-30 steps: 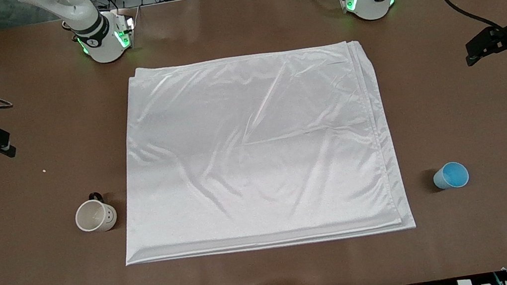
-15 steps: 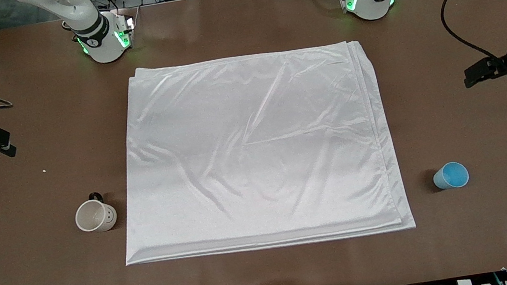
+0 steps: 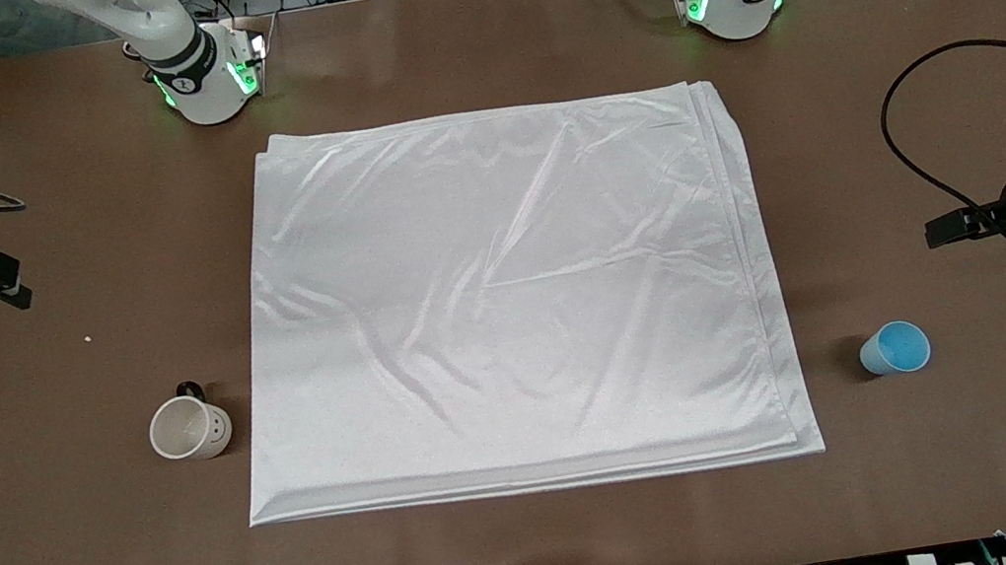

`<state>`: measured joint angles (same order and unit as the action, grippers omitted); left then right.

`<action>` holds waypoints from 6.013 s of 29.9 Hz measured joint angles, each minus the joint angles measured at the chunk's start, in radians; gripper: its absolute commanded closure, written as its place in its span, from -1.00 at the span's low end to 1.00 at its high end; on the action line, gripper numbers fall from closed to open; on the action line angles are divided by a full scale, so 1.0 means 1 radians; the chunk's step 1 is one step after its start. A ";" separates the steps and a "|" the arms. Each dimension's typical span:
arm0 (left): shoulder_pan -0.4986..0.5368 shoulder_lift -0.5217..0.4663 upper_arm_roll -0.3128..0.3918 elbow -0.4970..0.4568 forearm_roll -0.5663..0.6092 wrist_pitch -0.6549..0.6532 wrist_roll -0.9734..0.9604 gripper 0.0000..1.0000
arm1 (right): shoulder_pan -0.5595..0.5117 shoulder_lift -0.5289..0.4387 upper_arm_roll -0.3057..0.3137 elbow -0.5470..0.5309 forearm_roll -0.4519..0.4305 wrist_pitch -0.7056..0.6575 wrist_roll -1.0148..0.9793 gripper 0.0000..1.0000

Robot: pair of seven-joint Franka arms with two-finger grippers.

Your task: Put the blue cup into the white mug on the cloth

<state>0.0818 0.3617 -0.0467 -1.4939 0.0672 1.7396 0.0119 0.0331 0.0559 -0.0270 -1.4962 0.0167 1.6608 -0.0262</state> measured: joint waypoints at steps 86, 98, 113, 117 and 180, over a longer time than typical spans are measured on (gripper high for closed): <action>0.065 0.391 -0.004 0.013 0.011 0.537 0.017 1.00 | -0.017 0.423 -0.009 -0.444 0.000 0.781 -0.004 1.00; 0.084 0.390 -0.001 0.027 0.011 0.539 0.019 1.00 | 0.048 0.378 0.003 -0.293 0.000 0.549 0.086 1.00; 0.057 0.342 -0.013 0.039 0.011 0.506 0.003 1.00 | 0.285 0.355 0.007 -0.148 0.000 0.420 0.420 1.00; 0.034 0.342 -0.016 0.039 0.011 0.506 -0.049 1.00 | 0.360 0.356 0.006 -0.130 0.000 0.420 0.506 1.00; -0.287 0.190 -0.201 0.038 0.011 0.287 -0.830 1.00 | 0.828 0.793 -0.004 0.208 -0.103 0.598 0.970 -1.00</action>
<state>-0.2053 0.5519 -0.2476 -1.4559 0.0780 2.0262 -0.8178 0.8608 0.8488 -0.0306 -1.2885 -0.0863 2.2592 0.9436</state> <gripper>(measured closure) 0.952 0.339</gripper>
